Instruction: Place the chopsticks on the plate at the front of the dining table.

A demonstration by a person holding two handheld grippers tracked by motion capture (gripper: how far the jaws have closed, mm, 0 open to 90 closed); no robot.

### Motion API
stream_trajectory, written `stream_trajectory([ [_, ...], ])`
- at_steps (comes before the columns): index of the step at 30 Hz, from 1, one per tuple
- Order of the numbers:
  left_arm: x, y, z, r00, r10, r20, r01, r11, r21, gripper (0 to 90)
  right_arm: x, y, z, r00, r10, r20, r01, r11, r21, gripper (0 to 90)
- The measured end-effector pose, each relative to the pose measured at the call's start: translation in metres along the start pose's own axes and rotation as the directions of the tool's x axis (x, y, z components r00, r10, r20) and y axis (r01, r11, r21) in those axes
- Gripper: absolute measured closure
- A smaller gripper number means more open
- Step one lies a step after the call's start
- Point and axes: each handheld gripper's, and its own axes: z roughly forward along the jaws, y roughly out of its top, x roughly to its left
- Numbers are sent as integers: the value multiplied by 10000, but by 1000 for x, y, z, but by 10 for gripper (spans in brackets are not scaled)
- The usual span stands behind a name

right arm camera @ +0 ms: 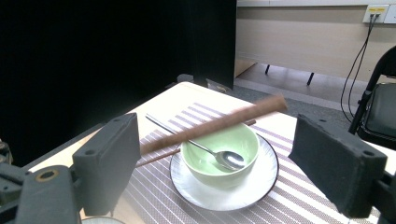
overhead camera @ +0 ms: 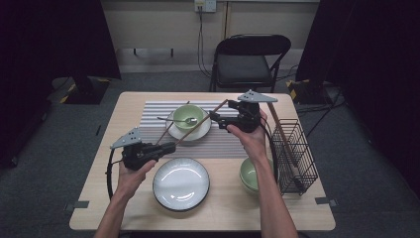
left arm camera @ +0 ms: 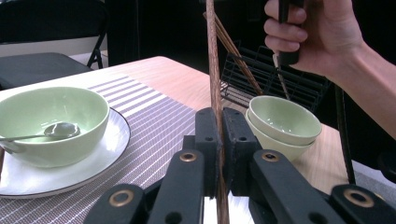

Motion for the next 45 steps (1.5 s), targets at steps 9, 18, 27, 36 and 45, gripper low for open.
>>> stream_trajectory([
  [9, 7, 0, -6, 9995, -58, -303, 56, 10000, -48, 859, -1, -3, -10, 9998, -187, 107, 184, 9995, 245, 151],
  [18, 19, -2, -17, 9973, -225, -699, 220, 9997, -70, 859, -2, -7, -29, 9999, -149, 50, 146, 9990, 419, 150],
  [27, 29, 2, -28, 9941, -243, -1054, 243, 9997, -14, 859, -8, -22, -47, 9997, -175, -198, 189, 9971, 734, 150],
  [36, 38, 4, -31, 9875, -477, -1502, 498, 9987, 101, 859, -16, -35, -61, 9999, -166, 27, 163, 9957, 913, 151],
  [45, 50, 2, -34, 9810, -597, -1847, 641, 9978, 176, 859, -18, -47, -74, 9981, -307, 536, 256, 9953, 932, 150],
])
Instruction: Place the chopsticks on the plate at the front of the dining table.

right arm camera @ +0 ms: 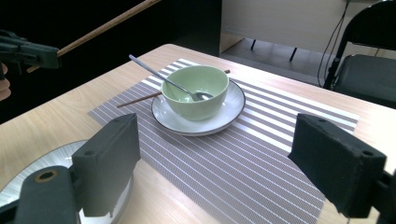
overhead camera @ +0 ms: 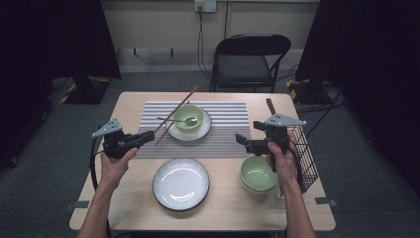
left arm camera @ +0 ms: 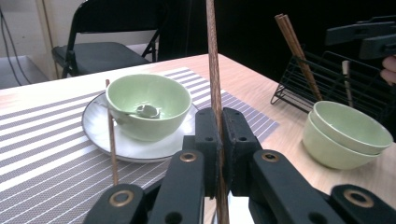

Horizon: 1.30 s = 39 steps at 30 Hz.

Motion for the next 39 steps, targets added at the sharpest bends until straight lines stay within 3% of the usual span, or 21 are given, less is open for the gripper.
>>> stream_trajectory([
  [12, 20, 7, 1, 9983, -203, -550, 209, 9997, 107, 859, -4, -13, -5, 9996, 111, 250, -113, 9999, 79, 150],
  [19, 31, 10, 0, 9942, -188, -1059, 219, 9994, 274, 859, -4, -14, -7, 9996, 94, 272, -96, 9999, 69, 150],
  [26, 44, 13, 3, 9896, -428, -1374, 471, 9985, 289, 859, -2, -14, -3, 9996, 41, 267, -46, 9998, 182, 150],
  [30, 51, 11, 5, 9863, -295, -1623, 380, 9980, 496, 859, -1, -14, -3, 9997, 5, 252, -10, 9998, 199, 150],
  [33, 56, 13, 9, 9848, -493, -1668, 573, 9974, 433, 860, -2, -14, -3, 9996, 80, 260, -84, 9998, 170, 151],
  [39, 64, 26, 16, 9829, -493, -1774, 592, 9969, 512, 859, -3, -15, -5, 9994, 90, 320, -94, 9999, 132, 151],
])
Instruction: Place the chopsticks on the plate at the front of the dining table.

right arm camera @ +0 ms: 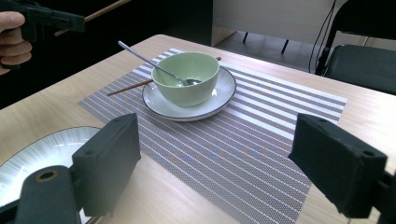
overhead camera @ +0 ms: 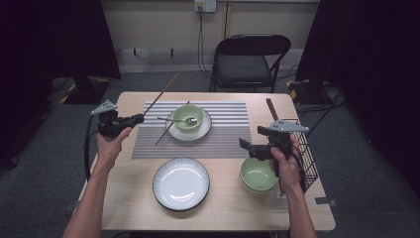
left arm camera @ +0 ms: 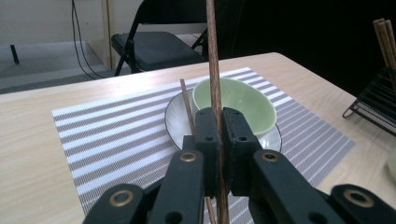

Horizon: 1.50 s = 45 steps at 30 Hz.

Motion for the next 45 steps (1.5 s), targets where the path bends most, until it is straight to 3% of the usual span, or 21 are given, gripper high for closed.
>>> stream_trajectory([
  [2, 3, 3, 3, 9999, 94, -111, -93, 9999, 140, 859, 0, 0, -1, 10000, 4, 35, -4, 10000, 28, 151],
  [5, 8, 2, 7, 9999, -101, -137, 105, 9996, 255, 860, 0, -1, -1, 10000, 0, 54, 0, 10000, 2, 150],
  [12, 16, -17, 29, 9986, -494, -165, 505, 9962, 712, 859, 1, -2, 0, 10000, -46, 60, 46, 10000, 30, 151],
  [23, 19, -31, 54, 9974, -627, -352, 672, 9870, 1458, 859, 2, -1, -2, 9999, -96, 37, 96, 9999, -41, 151],
  [45, 23, -48, 76, 9940, -937, -561, 1039, 9694, 2226, 859, 2, -1, -4, 9999, -167, 32, 167, 9999, -35, 151],
])
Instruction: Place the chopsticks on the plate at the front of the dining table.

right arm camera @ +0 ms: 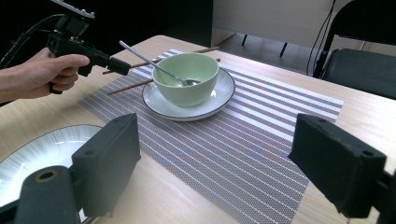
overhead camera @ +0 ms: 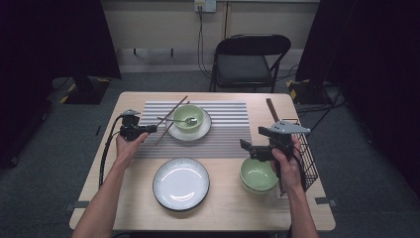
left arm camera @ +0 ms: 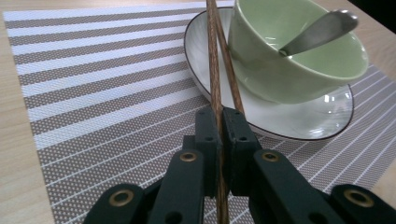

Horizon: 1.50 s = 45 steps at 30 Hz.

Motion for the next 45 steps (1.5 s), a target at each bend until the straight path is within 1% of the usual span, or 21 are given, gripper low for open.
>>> stream_trajectory([
  [1, 0, 0, 1, 10000, -17, 42, 17, 10000, 16, 859, 0, 0, 0, 10000, 4, 11, -4, 10000, 8, 151],
  [5, 0, -3, 5, 10000, 51, -22, -51, 9996, 268, 859, 0, 0, 0, 10000, -19, -13, 19, 10000, 8, 151],
  [9, 0, -3, 6, 9999, 99, -59, -98, 9997, 229, 859, 0, 0, -1, 10000, -27, -26, 27, 10000, -26, 151],
  [13, 2, -4, 6, 9999, 46, -90, -44, 9997, 260, 858, 0, 0, -2, 10000, -24, 7, 24, 10000, -15, 151],
  [15, 2, -5, 7, 9998, 172, -68, -169, 9991, 380, 858, -1, 0, -2, 10000, -44, 0, 44, 10000, -47, 151],
  [17, 1, -5, 8, 9999, 147, -47, -145, 9990, 411, 859, -1, 0, -3, 10000, 0, 8, 0, 10000, -64, 151],
  [18, 1, -5, 8, 9996, 225, -150, -218, 9988, 429, 859, -1, 0, -3, 10000, -5, 13, 5, 10000, -57, 151],
  [19, 1, -5, 9, 9996, 220, -166, -213, 9988, 435, 858, -1, 0, -2, 10000, -33, 5, 33, 10000, -63, 151],
  [24, 1, -7, 11, 9996, 228, -144, -220, 9982, 558, 857, -1, 0, -2, 10000, -34, 11, 34, 10000, -46, 151],
  [25, 0, -7, 12, 9999, 64, -125, -57, 9985, 538, 858, -1, 0, -2, 10000, -27, 18, 27, 10000, -44, 151],
  [28, 0, -7, 13, 9998, 145, -132, -137, 9983, 574, 857, -1, 0, -2, 10000, -29, 44, 30, 10000, -23, 151],
  [31, 0, -7, 14, 9998, 175, -69, -170, 9979, 624, 854, -1, 0, -2, 10000, -60, 2, 60, 10000, -26, 151],
  [34, -1, -8, 15, 9997, 261, -2, -260, 9975, 655, 850, -1, 0, -2, 10000, -37, 69, 37, 10000, -21, 152],
  [37, -1, -8, 16, 9998, 185, 18, -186, 9975, 681, 846, -2, 0, -2, 10000, -5, 74, 5, 10000, -25, 152],
  [41, 0, -8, 16, 9998, 207, 26, -208, 9964, 821, 831, -2, 0, -2, 9999, -25, 100, 26, 10000, -20, 151],
  [43, -1, -8, 17, 9999, 172, 19, -173, 9968, 785, 836, -2, 0, -2, 10000, -8, 71, 8, 10000, -25, 151],
  [44, -1, -8, 16, 9998, 204, 79, -210, 9968, 774, 834, -2, -1, -2, 10000, -18, 78, 18, 10000, -25, 151],
  [45, -1, -7, 16, 9997, 220, 51, -223, 9968, 766, 834, -1, -1, -2, 10000, -28, 89, 28, 10000, -7, 151],
])
